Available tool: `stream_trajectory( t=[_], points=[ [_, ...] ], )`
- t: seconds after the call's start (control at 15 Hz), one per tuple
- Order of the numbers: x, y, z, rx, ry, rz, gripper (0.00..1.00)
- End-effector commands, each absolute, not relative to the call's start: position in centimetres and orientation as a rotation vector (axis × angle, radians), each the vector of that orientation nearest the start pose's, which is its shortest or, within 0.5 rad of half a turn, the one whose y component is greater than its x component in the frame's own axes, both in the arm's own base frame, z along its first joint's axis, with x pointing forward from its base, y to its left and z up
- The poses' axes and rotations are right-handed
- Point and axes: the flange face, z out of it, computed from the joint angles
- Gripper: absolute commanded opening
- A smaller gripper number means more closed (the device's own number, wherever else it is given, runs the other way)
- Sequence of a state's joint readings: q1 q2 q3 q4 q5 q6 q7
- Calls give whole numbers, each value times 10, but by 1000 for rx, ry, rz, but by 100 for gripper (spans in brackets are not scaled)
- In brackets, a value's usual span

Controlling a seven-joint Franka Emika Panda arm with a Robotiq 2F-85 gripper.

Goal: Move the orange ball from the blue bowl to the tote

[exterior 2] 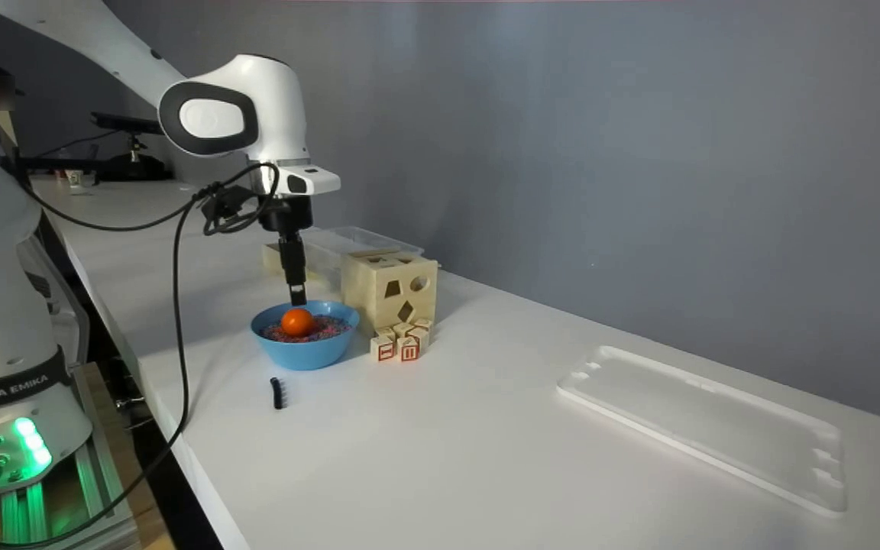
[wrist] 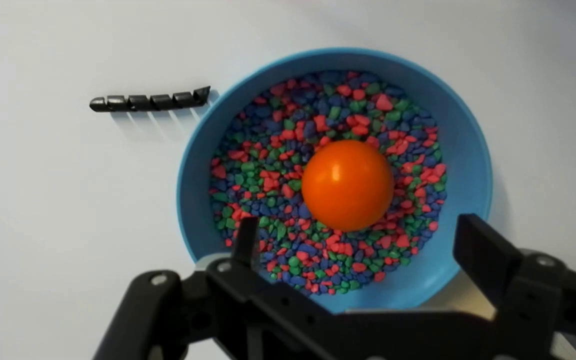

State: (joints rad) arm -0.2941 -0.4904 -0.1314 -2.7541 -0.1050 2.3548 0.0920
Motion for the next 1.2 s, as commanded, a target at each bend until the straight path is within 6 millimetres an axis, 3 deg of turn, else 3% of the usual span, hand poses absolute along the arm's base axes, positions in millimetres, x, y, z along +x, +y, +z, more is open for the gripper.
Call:
stream_trajectory(
  t=[0.0,0.2,0.53,0.6,0.73,1.0,1.13],
  points=[
    [347,-152,350,-3110,698,-139,100],
    [349,-152,339,-3107,704,-112,99],
    [351,-148,329,-3122,679,-60,86],
    [351,-147,328,-3124,677,-59,82],
    [351,-147,328,-3123,680,-59,60],
    [352,-144,330,-3123,679,-65,31],
    [349,-142,337,-3135,666,-47,31]
  ],
)
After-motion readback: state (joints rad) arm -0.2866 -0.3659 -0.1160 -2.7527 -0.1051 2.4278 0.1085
